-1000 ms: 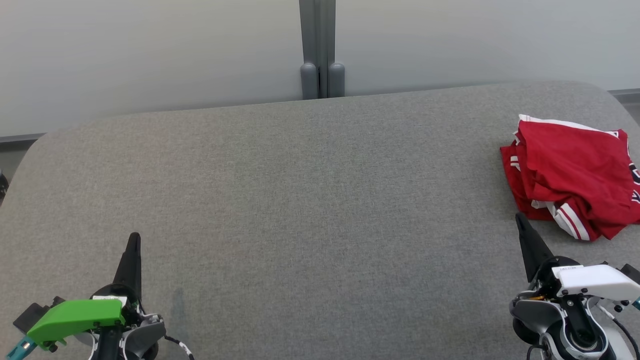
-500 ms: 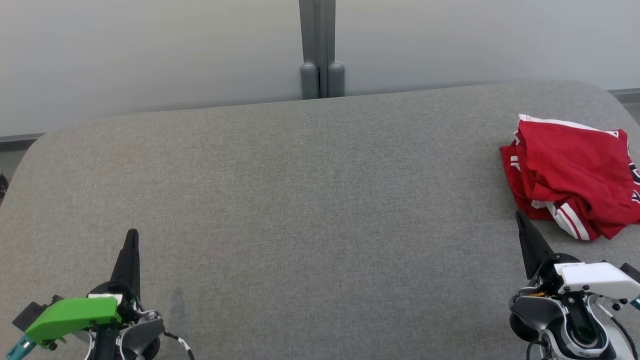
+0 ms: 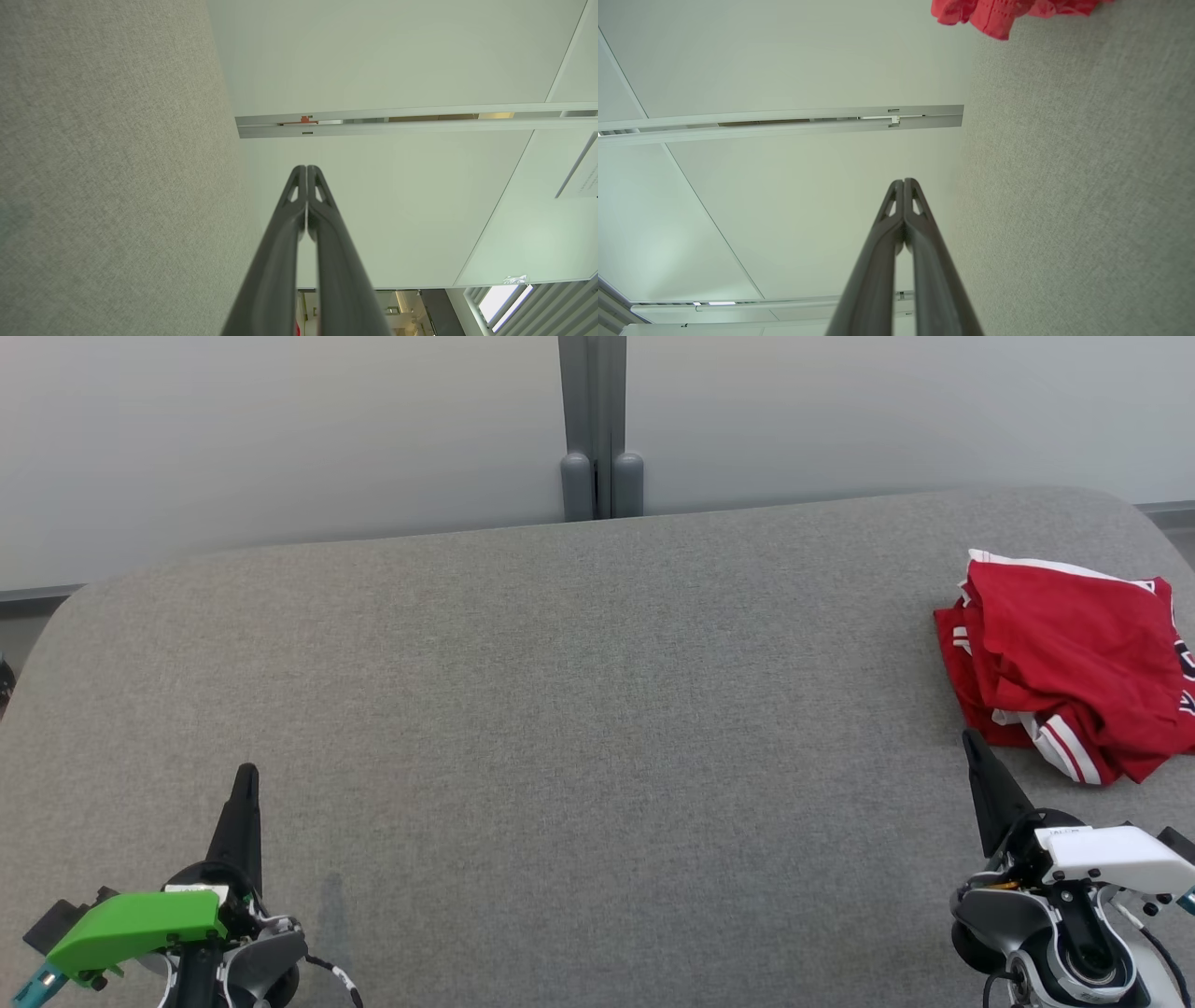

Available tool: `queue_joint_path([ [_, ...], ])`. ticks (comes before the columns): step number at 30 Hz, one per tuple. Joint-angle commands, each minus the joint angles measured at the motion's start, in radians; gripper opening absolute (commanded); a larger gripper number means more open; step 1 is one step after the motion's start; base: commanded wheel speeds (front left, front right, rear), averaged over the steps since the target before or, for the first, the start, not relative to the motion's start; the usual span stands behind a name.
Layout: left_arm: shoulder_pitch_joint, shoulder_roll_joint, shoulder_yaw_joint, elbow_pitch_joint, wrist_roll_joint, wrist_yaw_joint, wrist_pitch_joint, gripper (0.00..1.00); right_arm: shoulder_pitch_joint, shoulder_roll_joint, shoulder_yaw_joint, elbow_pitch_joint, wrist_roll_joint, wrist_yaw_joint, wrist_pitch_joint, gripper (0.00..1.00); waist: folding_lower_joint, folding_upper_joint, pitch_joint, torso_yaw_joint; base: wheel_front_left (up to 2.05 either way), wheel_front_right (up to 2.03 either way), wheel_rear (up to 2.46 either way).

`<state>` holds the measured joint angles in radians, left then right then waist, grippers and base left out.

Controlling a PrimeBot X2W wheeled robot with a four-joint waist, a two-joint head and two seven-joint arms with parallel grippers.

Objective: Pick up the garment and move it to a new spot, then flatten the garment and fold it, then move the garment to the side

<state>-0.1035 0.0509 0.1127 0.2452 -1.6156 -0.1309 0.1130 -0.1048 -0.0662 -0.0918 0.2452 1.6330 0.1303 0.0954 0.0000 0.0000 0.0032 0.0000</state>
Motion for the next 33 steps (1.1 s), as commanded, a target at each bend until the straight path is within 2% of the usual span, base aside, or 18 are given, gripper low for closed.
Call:
queue_joint_path([
  [1, -0.011, 0.001, 0.003, 0.001, 0.002, -0.003, 0.002, 0.00, -0.006, 0.002, -0.003, 0.002, -0.005, 0.001, 0.004, 0.00, 0.0000, 0.0000, 0.000, 0.000, 0.00, 0.00, 0.00],
  [33, -0.011, 0.000, 0.004, 0.001, 0.004, -0.003, 0.004, 0.00, -0.007, 0.006, -0.010, 0.002, -0.011, 0.001, 0.010, 0.00, 0.0000, 0.0000, 0.000, 0.000, 0.00, 0.00, 0.00],
])
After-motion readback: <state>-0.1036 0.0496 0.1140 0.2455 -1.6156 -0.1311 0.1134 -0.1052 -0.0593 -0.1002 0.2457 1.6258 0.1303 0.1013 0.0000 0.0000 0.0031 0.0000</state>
